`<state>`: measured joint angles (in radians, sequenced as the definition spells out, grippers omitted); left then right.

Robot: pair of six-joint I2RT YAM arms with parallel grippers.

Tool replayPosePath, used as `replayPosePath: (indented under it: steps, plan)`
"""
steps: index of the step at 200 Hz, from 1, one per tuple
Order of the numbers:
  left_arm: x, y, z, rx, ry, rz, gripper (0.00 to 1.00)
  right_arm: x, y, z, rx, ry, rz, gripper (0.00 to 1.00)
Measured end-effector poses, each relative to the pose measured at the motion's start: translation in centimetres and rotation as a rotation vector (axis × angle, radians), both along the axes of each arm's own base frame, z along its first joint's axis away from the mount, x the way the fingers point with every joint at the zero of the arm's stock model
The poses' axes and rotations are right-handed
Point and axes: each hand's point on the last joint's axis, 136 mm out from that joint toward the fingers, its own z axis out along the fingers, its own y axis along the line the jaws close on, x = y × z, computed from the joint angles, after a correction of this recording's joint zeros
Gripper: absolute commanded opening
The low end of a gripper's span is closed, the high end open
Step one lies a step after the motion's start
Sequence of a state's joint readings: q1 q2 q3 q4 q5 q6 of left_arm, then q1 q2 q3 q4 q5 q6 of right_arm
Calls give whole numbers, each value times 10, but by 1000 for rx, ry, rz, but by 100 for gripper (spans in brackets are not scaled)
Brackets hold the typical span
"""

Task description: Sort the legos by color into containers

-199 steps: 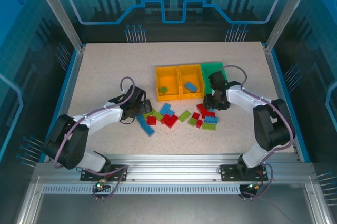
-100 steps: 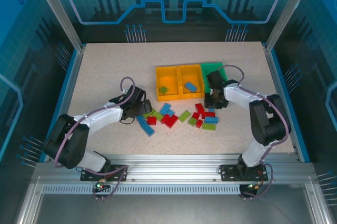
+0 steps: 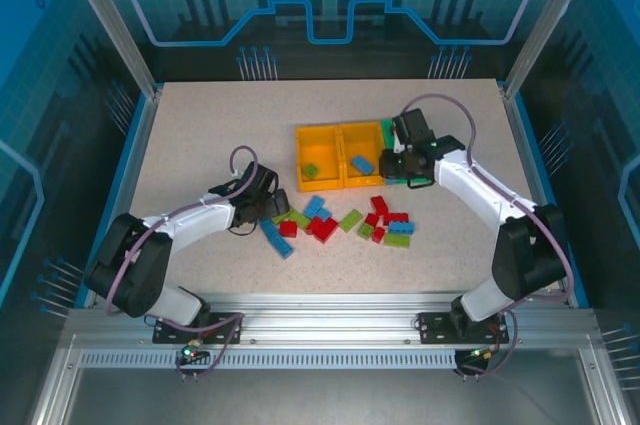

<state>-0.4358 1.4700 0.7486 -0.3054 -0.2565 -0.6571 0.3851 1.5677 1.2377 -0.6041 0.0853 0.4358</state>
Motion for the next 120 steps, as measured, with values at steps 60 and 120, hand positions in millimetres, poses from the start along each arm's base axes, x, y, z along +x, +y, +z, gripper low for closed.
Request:
replayPosePath:
  steps: [60,120]
  plan:
    - [-11,-1,-3,-7,9,2,99,50,44,-20,-46,0,93,26]
    - [-25,-19,3,-39,-8,-29,99,74,52,-37,-82,16,110,71]
